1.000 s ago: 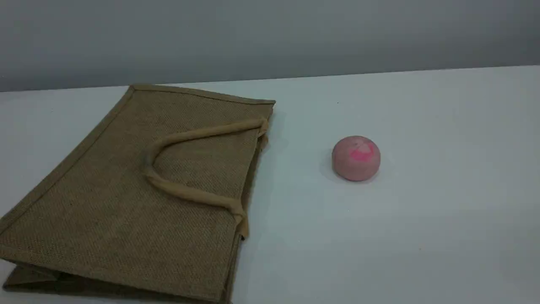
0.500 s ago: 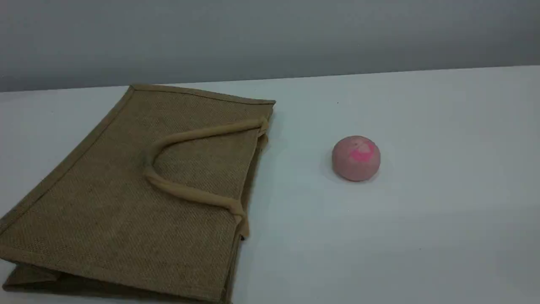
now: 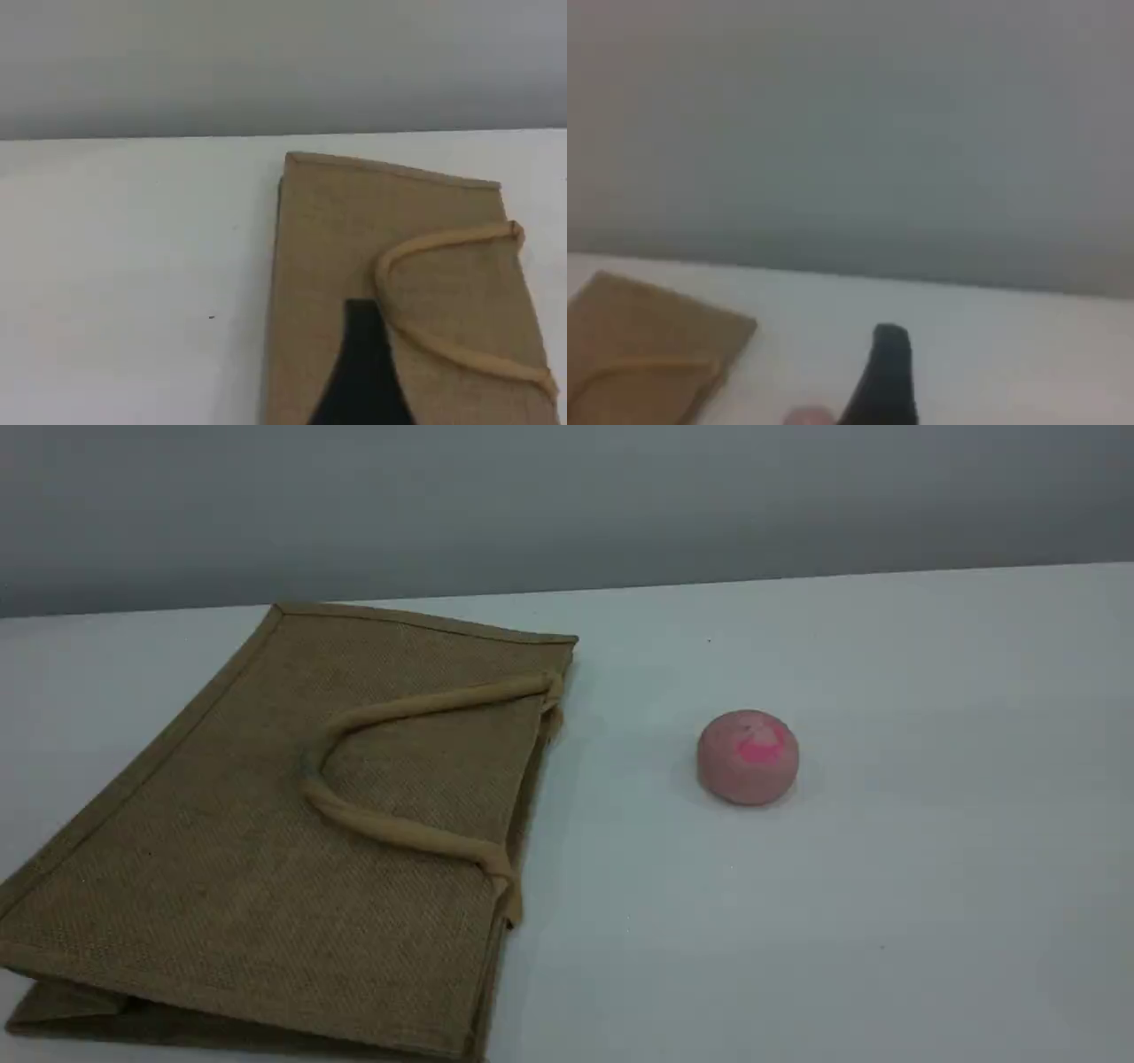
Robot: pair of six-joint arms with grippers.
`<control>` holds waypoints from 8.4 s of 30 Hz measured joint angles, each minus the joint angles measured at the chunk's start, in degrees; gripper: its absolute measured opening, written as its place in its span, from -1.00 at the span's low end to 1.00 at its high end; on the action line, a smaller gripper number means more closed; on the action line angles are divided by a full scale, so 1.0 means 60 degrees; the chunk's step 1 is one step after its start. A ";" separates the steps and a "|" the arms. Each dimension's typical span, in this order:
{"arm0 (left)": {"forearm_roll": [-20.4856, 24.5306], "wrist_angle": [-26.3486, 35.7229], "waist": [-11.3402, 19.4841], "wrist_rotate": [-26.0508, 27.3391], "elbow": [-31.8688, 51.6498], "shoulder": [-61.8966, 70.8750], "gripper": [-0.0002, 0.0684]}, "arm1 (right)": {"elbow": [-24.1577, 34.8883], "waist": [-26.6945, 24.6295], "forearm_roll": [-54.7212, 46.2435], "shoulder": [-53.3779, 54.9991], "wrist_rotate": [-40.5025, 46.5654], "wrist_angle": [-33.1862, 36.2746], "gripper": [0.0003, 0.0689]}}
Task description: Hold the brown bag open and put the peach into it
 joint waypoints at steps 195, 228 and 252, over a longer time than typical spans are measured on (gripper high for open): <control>-0.5938 0.4400 -0.1542 0.9859 -1.1410 1.4130 -0.75 | -0.3139 0.3076 -0.0405 1.5264 -0.0460 -0.4022 -0.93; -0.7720 0.4390 -0.1747 1.1863 -1.1410 1.4130 -0.75 | 0.0701 0.5615 -0.3469 1.2393 0.2576 -0.8906 -0.93; -0.8000 0.4395 -0.1903 1.1824 -1.1410 1.4130 -0.75 | 0.0663 0.5616 -0.2617 1.4467 0.2552 -1.1895 0.20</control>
